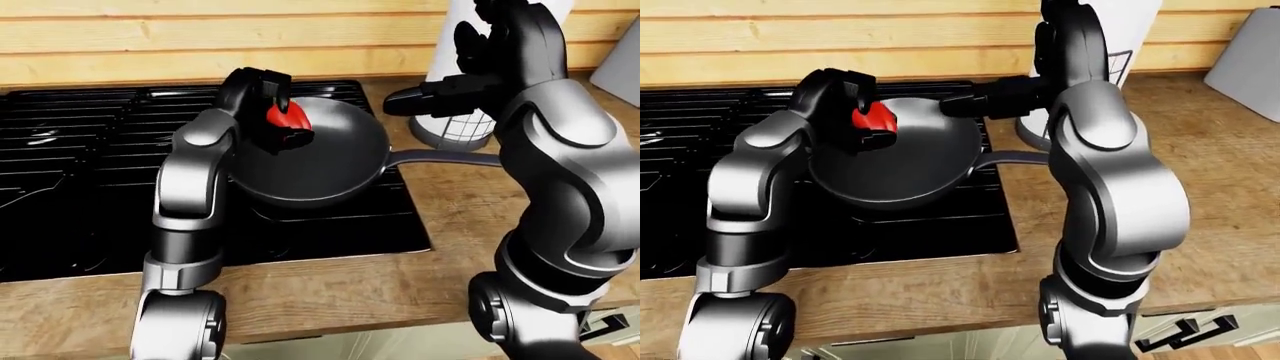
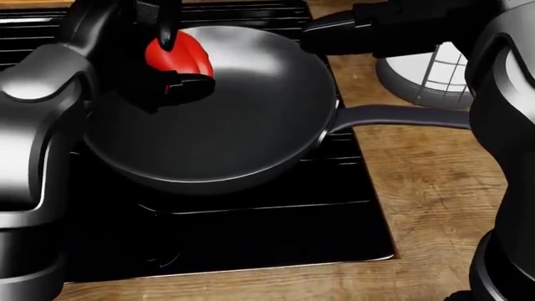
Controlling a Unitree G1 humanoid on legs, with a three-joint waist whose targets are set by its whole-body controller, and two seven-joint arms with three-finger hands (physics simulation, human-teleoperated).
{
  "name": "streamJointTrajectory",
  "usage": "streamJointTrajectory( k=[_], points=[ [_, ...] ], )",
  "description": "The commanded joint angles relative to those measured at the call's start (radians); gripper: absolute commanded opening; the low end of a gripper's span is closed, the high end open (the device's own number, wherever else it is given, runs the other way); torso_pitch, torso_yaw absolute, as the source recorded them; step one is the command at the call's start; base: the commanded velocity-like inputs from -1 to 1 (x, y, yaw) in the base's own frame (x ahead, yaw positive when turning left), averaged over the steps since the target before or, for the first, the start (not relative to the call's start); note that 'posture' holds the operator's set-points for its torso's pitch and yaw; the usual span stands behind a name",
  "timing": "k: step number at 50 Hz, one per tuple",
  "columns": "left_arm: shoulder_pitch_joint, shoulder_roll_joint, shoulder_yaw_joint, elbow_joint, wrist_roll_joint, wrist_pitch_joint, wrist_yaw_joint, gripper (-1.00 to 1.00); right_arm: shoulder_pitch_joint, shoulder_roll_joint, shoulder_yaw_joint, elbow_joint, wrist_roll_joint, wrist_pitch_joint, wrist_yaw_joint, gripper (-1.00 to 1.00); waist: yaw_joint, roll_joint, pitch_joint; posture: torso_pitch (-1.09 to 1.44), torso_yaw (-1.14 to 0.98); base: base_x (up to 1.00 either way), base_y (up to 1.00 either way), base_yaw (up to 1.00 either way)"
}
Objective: Pick the bell pepper from the plate and place it in the pan.
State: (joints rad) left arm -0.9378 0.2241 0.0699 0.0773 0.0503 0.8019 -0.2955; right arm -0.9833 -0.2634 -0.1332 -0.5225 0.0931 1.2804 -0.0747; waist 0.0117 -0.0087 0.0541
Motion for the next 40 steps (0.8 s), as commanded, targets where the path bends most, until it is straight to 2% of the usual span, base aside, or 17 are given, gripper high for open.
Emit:
streamJointTrajectory(
  k=[1,38,39,40],
  points=[
    [-0.041,0.004,0.011,-0.033,-0.003,-0.039,0.004,-1.0,-0.032,-0.008,-0.007,-0.016,-0.005,-0.027,-0.002,1.0,0.0,0.0,-0.03,0.0,0.0,0.0,0.0,0.0],
    [0.013,-0.055,-0.019,-0.01,0.027,-0.093,-0.007,-1.0,-0.029,-0.012,-0.008,-0.011,-0.002,-0.039,0.0,1.0,0.001,0.01,-0.04,0.0,0.0,0.0,0.0,0.0],
    [0.013,-0.056,-0.019,-0.01,0.028,-0.092,-0.008,-0.99,-0.029,-0.011,-0.008,-0.011,-0.003,-0.039,0.0,1.0,0.001,0.01,-0.041,0.0,0.0,0.0,0.0,0.0],
    [0.015,-0.057,-0.02,-0.013,0.029,-0.091,-0.008,-0.84,-0.031,-0.012,-0.009,-0.012,-0.002,-0.037,0.0,1.0,0.001,0.01,-0.041,0.0,0.0,0.0,0.0,0.0]
  ],
)
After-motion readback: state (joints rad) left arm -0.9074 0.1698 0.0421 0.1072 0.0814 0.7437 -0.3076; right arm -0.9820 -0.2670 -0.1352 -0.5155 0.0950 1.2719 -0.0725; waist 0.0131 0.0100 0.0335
